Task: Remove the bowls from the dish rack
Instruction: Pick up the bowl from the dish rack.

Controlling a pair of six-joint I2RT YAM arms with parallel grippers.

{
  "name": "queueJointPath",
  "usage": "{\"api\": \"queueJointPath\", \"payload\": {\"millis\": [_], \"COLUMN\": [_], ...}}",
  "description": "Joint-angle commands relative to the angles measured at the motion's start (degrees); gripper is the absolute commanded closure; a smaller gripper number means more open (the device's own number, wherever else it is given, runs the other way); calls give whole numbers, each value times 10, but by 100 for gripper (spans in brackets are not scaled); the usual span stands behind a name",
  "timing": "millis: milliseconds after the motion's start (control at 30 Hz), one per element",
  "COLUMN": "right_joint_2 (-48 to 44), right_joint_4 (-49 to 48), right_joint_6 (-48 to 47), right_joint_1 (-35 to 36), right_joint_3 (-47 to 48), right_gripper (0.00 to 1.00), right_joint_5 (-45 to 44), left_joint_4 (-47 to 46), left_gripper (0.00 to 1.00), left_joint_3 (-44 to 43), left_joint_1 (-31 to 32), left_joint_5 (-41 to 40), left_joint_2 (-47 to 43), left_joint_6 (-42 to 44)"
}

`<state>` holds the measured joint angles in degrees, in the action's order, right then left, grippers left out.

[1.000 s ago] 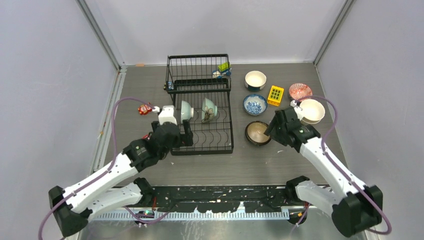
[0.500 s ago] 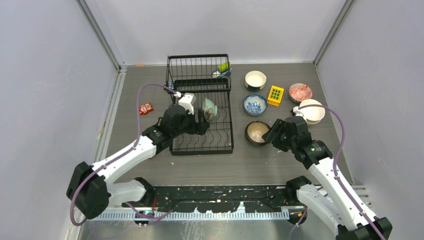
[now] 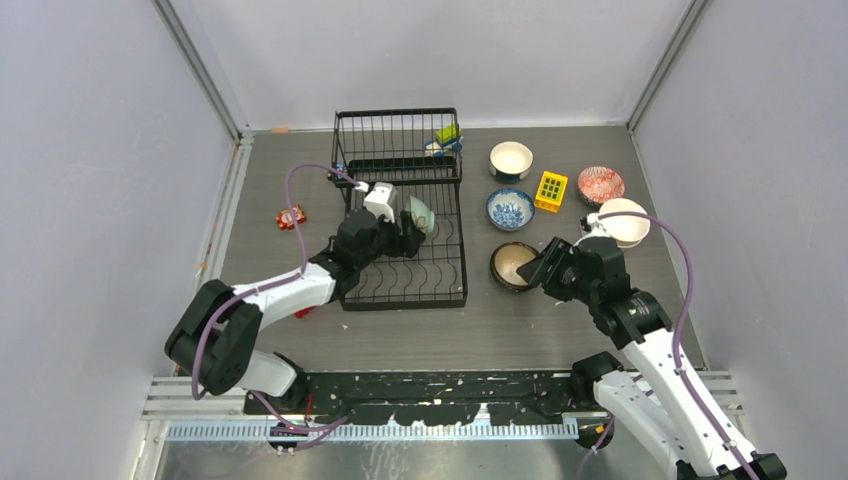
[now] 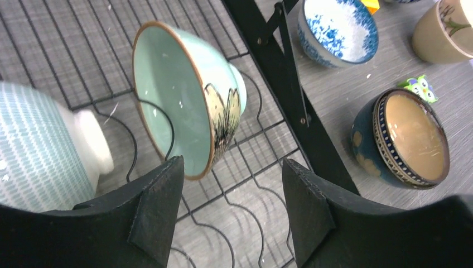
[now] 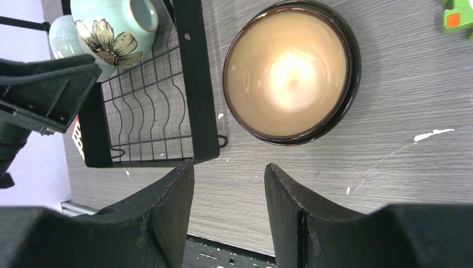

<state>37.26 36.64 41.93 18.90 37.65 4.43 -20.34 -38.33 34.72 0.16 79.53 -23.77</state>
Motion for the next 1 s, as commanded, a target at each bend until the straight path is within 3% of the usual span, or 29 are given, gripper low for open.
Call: {"api": "queueJointPath", "payload": {"millis": [0, 700, 967], "right_joint_2": [-17, -39, -42], "right_joint_4": [-44, -73, -72], "right_joint_6": [5, 10, 10], "right_joint_1": [-2, -2, -2], "right_joint_3": [-24, -48, -51], "right_gripper": [46, 52, 53], "right_joint_5": [30, 63, 62], "left_joint_4": [-134, -222, -240], "left_gripper": [35, 64, 86], "left_joint_3": [0, 7, 17], "left_joint_1": [-11, -36, -36], "left_joint_5": [26, 99, 91], "left_joint_2": [28, 105, 102], "left_joint_6": [13, -5, -7]}}
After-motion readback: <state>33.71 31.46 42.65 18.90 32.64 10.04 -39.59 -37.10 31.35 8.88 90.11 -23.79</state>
